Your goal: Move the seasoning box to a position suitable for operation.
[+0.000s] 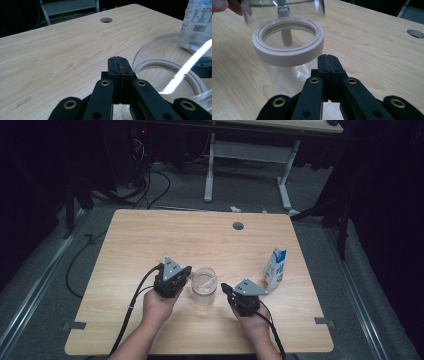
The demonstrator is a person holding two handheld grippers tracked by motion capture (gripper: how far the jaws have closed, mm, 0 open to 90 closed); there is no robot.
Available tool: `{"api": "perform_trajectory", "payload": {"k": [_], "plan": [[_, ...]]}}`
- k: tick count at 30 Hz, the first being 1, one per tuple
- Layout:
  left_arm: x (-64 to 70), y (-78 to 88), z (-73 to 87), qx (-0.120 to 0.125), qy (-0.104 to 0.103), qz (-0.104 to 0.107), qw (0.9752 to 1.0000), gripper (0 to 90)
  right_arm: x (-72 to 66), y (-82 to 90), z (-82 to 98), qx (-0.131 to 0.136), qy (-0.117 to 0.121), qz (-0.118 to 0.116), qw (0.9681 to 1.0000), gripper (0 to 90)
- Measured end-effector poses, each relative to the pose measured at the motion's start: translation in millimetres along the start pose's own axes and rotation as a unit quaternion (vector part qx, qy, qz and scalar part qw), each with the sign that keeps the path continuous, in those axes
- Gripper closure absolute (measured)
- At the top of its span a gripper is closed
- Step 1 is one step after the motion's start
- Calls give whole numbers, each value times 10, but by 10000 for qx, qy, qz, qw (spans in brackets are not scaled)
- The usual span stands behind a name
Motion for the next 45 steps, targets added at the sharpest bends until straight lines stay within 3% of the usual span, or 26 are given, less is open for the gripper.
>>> {"api": "perform_trajectory", "payload": {"k": [2, 19, 20, 21, 22, 23, 34, 37, 43, 45], "plan": [[1, -10, -7, 41, 42, 95, 9999, 900, -4, 5, -8, 15, 1, -5, 10000, 898], [2, -8, -7, 39, 83, 72, 9999, 900, -103, 106, -174, 357, 86, -67, 9993, 898], [13, -22, -16, 88, 46, 213, 9997, 900, -106, 106, -178, 372, 76, -81, 9992, 898], [14, -22, -15, 137, 135, 116, 9997, 900, -112, 102, -183, 389, 68, -97, 9992, 898], [-15, 6, -4, -24, 3, -9, 10000, 900, -118, 96, -185, 399, 85, -112, 9991, 897], [-3, -5, -7, 58, 98, -17, 9999, 900, -125, 95, -185, 393, 87, -122, 9991, 897], [-3, -9, -8, 83, 122, 4, 9999, 900, -148, 65, -224, 483, 60, -184, 9986, 897], [9, -20, -14, 175, 222, 5, 9996, 900, -160, 55, -230, 500, 47, -212, 9985, 897], [15, 26, -12, 79, 136, 35, 9999, 900, -174, 65, -248, 526, 83, -221, 9983, 897], [13, 73, -51, 148, 323, 85, 9993, 877, -174, 73, -252, 527, 83, -219, 9983, 897]]}}
Point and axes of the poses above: each handheld gripper's, and its own axes: y roughly backward along the jaws, z roughly out of its underside, x roughly to its right, the point moved 4 cm from there along -y, roughly forward along the jaws, and after that the axes turned 10 degrees about y, right-handed, at the moved point
